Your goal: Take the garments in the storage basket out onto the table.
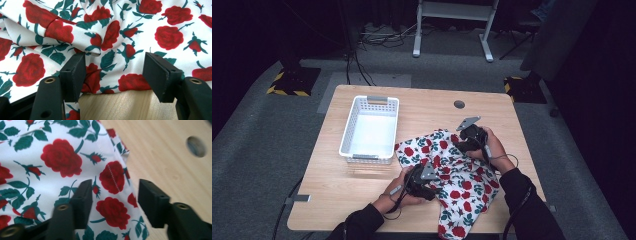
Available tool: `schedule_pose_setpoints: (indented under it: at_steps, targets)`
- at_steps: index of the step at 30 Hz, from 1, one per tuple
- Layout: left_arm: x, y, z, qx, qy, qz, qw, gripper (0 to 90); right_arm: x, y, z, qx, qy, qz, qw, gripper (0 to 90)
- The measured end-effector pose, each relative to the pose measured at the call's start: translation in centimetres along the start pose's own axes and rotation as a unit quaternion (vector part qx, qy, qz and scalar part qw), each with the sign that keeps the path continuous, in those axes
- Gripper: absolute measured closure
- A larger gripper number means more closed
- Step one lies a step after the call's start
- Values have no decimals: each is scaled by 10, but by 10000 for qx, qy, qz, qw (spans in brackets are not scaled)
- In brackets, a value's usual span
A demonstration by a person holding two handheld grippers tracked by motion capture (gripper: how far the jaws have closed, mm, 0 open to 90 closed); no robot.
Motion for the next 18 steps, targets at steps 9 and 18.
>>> schedule_pose_setpoints:
  at_steps: [9, 18]
  targets:
    - [0, 0, 0, 10, -4, 1, 10000, 352, 15, 3, 5, 116, -175, -493, 9986, 420]
    - [0, 0, 0, -8, 8, 7, 10000, 352, 9, -9, 5, -151, -178, -474, 9986, 874]
Point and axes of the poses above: each handheld gripper's, and its own axes: x roughly forward along the jaws, z roughly out of its underside, y roughly to its right, the point moved 1 cm from there along x, roughly forward along the jaws, and after that the axes turned 9 degrees about -y, right-handed, at the moved point
